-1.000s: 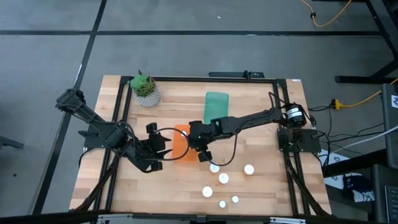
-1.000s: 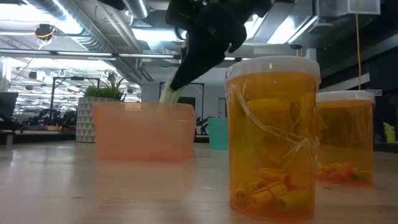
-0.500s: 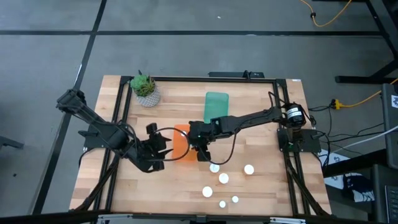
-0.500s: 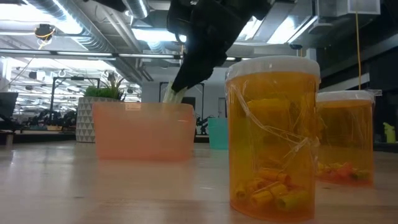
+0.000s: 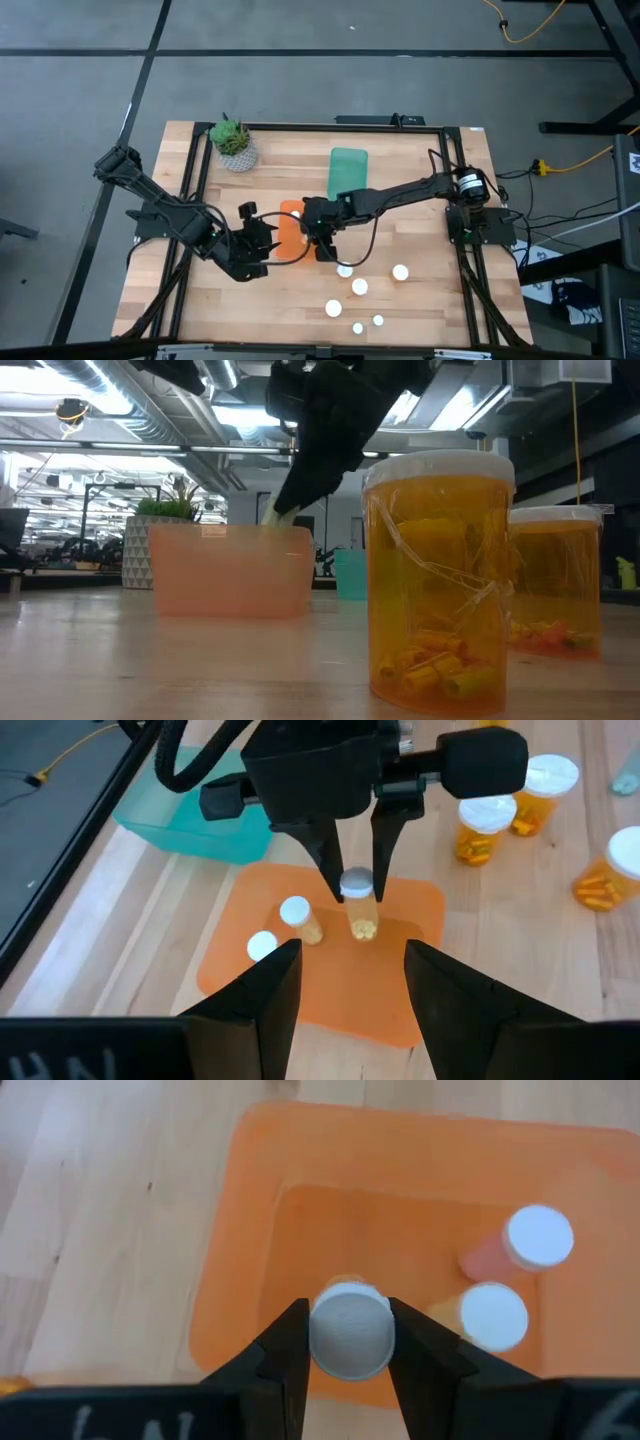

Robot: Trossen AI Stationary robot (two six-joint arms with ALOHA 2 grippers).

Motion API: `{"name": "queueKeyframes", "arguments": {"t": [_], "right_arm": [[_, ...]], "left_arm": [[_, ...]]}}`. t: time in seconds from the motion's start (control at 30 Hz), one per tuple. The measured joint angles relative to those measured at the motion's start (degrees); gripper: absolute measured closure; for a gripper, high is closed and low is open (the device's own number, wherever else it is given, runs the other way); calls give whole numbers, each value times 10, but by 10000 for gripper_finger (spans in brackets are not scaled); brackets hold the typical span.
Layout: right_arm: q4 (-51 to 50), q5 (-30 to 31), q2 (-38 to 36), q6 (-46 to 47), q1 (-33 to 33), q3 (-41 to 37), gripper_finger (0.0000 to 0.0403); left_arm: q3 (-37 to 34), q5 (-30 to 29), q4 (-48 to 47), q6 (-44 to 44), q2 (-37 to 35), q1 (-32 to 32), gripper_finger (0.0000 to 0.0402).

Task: Pick and place medicine bottles into bin by pill shape (circle, oval)
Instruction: Put the small yellow pill bottle into the orange bin

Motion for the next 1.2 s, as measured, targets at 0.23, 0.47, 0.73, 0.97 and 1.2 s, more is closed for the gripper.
{"name": "queueKeyframes", "arguments": {"t": [0.23,0.47,0.73,0.97,1.2], "right_arm": [[19,0,6,13,0,0,288],[5,5,8,27,0,0,288],[-29,42,8,57,0,0,288],[-36,50,9,76,2,0,288],[-36,50,11,89,3,0,288]], "left_arm": [[0,1,-4,1,0,0,231],[0,1,-11,0,0,0,231],[0,1,-11,0,0,0,231],[0,2,-10,0,0,0,231],[0,1,-10,0,0,0,231]]}}
